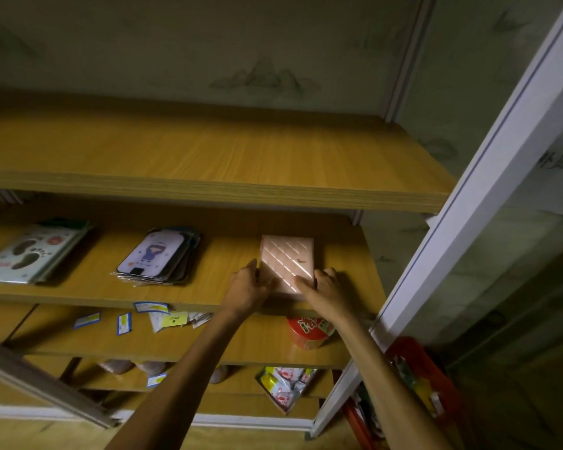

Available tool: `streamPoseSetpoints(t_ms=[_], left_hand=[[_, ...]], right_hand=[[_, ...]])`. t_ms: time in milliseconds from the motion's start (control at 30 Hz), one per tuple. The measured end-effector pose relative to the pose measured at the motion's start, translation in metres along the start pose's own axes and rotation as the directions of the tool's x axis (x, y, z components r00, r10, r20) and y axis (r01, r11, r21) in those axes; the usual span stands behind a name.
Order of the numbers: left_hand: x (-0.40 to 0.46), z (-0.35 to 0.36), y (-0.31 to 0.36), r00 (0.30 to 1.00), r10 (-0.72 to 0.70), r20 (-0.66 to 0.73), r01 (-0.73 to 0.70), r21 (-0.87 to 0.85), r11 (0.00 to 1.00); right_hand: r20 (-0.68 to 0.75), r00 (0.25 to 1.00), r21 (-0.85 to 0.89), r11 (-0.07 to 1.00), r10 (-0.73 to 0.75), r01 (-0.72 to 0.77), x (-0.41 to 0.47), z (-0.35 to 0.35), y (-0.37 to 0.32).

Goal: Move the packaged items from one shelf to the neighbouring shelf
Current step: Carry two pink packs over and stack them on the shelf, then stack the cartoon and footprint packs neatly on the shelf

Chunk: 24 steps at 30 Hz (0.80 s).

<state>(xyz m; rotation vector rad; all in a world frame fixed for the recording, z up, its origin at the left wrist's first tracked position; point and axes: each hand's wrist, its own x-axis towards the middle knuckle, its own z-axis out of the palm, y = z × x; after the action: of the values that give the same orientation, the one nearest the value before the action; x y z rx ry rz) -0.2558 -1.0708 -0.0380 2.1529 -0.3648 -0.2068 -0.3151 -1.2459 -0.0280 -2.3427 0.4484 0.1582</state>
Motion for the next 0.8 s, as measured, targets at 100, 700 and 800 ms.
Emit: streamPoseSetpoints(t_ms=[100, 700, 800], left_hand=[[-0.003, -0.003, 0.002, 1.000, 0.018, 0.020, -0.018, 0.004, 1.000], [-0.041, -0.153, -0.046, 0.963, 0.106, -0.249, -0.056, 0.201, 0.978], [-0.042, -0.187, -0.071, 0.962, 0.076, -0.264, -0.021, 0.203, 0.979]], right_hand=[[-0.028, 1.000, 0.003, 1.000, -0.005, 0.005, -0.001, -0.002, 0.002], [-0.048, 0.907, -0.049, 0.908, -0.418, 0.416, 0.007, 0.060, -0.106], [-0.040, 0.914, -0.041, 0.915, -0.404, 0.402, 0.013, 0.086, -0.130]])
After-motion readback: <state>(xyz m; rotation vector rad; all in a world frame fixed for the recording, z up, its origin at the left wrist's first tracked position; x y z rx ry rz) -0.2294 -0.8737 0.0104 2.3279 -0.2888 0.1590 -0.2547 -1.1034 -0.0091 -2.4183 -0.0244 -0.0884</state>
